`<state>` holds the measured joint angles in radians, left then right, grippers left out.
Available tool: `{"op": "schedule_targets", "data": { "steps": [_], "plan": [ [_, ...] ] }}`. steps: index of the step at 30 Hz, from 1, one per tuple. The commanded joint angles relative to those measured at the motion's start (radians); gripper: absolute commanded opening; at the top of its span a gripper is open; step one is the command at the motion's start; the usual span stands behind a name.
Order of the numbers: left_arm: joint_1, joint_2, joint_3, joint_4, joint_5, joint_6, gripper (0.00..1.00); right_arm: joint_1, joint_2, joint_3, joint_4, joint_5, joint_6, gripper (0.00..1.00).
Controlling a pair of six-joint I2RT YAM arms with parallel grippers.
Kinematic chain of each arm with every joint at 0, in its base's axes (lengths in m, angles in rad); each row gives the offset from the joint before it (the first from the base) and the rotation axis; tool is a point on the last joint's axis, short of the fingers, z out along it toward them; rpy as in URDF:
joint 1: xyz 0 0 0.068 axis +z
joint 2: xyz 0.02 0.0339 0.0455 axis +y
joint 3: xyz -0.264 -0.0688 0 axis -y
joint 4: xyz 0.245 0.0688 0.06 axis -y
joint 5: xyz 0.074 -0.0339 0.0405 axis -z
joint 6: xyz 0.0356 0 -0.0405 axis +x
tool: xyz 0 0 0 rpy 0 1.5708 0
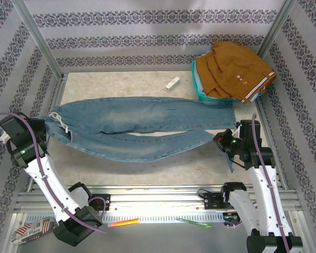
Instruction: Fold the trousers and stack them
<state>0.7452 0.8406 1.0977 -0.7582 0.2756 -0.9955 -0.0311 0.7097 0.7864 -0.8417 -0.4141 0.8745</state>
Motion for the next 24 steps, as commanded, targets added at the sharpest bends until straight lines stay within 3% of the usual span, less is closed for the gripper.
{"op": "schedule_targets", "data": {
  "steps": [1,8,12,16,24],
  "plan": [
    [-0.004,-0.010,0.102,-0.107,-0.062,0.061,0.00,-0.004,-0.079,0.065,-0.110,-0.028,-0.058,0.00],
    [-0.010,0.020,0.191,-0.155,-0.100,0.128,0.00,-0.006,-0.220,0.142,-0.336,0.005,-0.133,0.00],
    [-0.015,0.048,0.169,-0.116,-0.105,0.141,0.00,-0.007,-0.221,0.133,-0.333,0.027,-0.149,0.00],
    [-0.014,0.146,0.155,-0.021,-0.103,0.140,0.00,-0.010,-0.090,0.129,-0.227,0.062,-0.200,0.00],
    [-0.014,0.414,0.265,0.121,-0.105,0.134,0.00,-0.020,0.350,0.244,0.006,0.122,-0.327,0.00]
  ]
}}
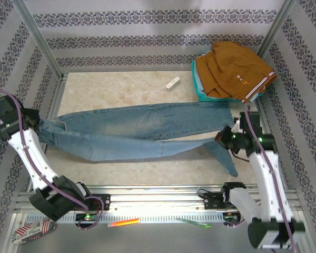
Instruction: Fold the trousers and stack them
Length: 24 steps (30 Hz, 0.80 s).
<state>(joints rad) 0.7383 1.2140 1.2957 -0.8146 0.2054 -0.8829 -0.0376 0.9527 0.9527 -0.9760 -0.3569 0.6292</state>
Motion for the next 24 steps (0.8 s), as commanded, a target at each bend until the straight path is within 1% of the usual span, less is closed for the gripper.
{"op": "schedule_targets", "data": {
  "steps": [1,5,8,10,14,16,18,21,23,24],
  "plan": [
    [-0.008,0.068,0.072,0.200,-0.034,0.015,0.00,-0.013,0.176,0.118,0.144,0.071,-0.100,0.00],
    [-0.011,0.171,0.091,0.263,-0.034,0.005,0.00,-0.005,0.405,0.280,0.158,0.104,-0.166,0.00],
    [-0.014,0.232,0.097,0.291,-0.036,0.008,0.00,-0.007,0.567,0.439,0.103,0.118,-0.229,0.00],
    [-0.014,0.266,0.101,0.304,-0.035,0.006,0.00,-0.005,0.639,0.527,0.077,0.135,-0.246,0.00],
    [-0.030,0.339,0.122,0.331,-0.044,0.006,0.00,0.013,0.788,0.664,0.046,0.109,-0.259,0.00],
    [-0.036,0.376,0.143,0.333,-0.038,0.007,0.00,0.030,0.868,0.729,0.027,0.139,-0.271,0.00],
    [-0.039,0.408,0.157,0.342,-0.029,0.006,0.00,0.036,0.919,0.775,0.013,0.183,-0.271,0.00],
    [-0.046,0.440,0.181,0.339,-0.022,0.019,0.00,0.027,0.940,0.779,0.029,0.155,-0.242,0.00],
    [-0.051,0.460,0.185,0.344,-0.022,0.030,0.00,0.028,0.918,0.726,0.058,0.142,-0.210,0.00],
    [-0.051,0.465,0.181,0.343,-0.018,0.028,0.00,0.025,0.899,0.689,0.082,0.128,-0.188,0.10]
  ]
}}
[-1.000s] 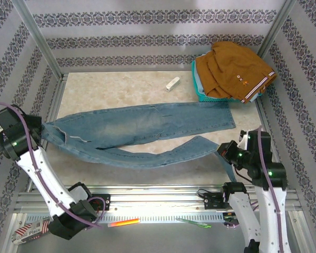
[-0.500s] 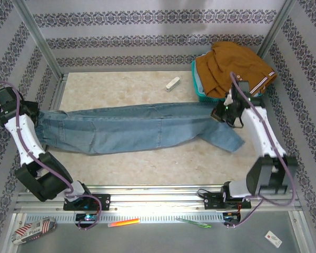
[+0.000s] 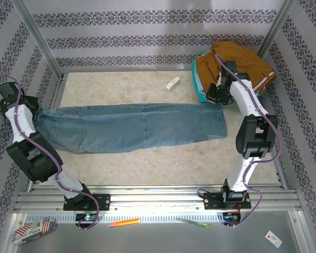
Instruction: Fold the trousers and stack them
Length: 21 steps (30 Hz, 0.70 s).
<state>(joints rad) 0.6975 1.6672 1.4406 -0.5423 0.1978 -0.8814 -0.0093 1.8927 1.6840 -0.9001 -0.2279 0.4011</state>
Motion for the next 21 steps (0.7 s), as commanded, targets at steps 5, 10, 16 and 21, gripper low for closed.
{"op": "schedule_targets", "data": {
  "steps": [5,10,16,21],
  "plan": [
    [-0.012,0.008,-0.030,0.123,-0.002,0.009,0.00,0.029,-0.089,-0.197,0.139,-0.098,0.160,0.36],
    [-0.012,-0.033,-0.095,0.145,-0.022,0.019,0.00,0.147,0.029,-0.150,0.173,-0.057,0.343,0.47],
    [-0.012,-0.117,-0.196,0.168,-0.040,0.022,0.00,0.210,0.119,-0.154,0.262,-0.033,0.683,0.48],
    [-0.012,-0.207,-0.295,0.183,-0.063,0.024,0.00,0.228,0.135,-0.154,0.345,0.003,0.876,0.50]
  ]
}}
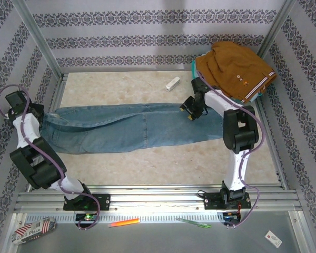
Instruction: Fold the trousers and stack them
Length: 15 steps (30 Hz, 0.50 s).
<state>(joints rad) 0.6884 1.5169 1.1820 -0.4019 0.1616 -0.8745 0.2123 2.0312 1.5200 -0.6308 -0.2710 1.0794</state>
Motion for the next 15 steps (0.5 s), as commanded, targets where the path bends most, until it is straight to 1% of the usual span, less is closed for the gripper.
{"op": "schedule_targets", "data": {
  "steps": [1,3,6,10,13,15],
  "plan": [
    [-0.003,-0.074,-0.054,0.048,-0.024,0.017,0.00,0.014,0.000,0.028,0.075,0.064,0.220,0.51],
    [-0.003,-0.109,-0.100,0.064,-0.026,0.011,0.00,0.021,0.019,0.071,0.057,0.090,0.258,0.53],
    [-0.003,-0.140,-0.142,0.068,-0.027,0.013,0.00,0.028,0.062,0.108,0.030,0.084,0.308,0.54],
    [-0.002,-0.171,-0.188,0.083,-0.016,0.002,0.00,0.049,0.111,0.125,0.029,0.093,0.333,0.54],
    [-0.003,-0.189,-0.214,0.092,0.001,-0.005,0.00,0.047,0.175,0.188,-0.004,0.057,0.336,0.53],
    [-0.003,-0.202,-0.232,0.100,0.006,-0.007,0.00,0.058,0.213,0.235,-0.032,0.057,0.339,0.51]
  ]
}}
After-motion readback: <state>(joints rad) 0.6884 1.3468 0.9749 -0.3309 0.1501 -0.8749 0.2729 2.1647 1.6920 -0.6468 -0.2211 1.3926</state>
